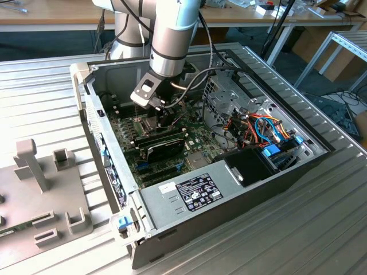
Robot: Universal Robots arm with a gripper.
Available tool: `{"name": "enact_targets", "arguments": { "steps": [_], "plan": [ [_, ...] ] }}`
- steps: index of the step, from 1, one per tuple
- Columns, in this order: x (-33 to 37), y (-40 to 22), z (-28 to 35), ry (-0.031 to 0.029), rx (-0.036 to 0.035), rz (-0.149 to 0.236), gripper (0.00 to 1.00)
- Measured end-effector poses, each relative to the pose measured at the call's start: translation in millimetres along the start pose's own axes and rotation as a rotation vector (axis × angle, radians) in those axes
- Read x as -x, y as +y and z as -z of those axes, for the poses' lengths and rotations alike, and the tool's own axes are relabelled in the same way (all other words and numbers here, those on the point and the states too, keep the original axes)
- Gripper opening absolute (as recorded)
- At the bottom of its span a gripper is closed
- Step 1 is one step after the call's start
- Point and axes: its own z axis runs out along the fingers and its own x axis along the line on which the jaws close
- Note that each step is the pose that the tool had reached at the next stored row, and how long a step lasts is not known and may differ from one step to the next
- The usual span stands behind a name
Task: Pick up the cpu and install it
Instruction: 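Place the cpu into insertion slot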
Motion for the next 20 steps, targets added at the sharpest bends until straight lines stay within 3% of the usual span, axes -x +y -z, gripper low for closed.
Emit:
{"name": "enact_targets", "arguments": {
  "steps": [11, 16, 20],
  "plan": [
    [0.0, 0.0, 0.0, 0.0003, 0.0, 0.0, 0.62],
    [0.0, 0.0, 0.0, 0.0003, 0.0, 0.0, 0.69],
    [-0.1, 0.0, 0.0, -0.0035, -0.0001, 0.0, 0.69]
  ]
}}
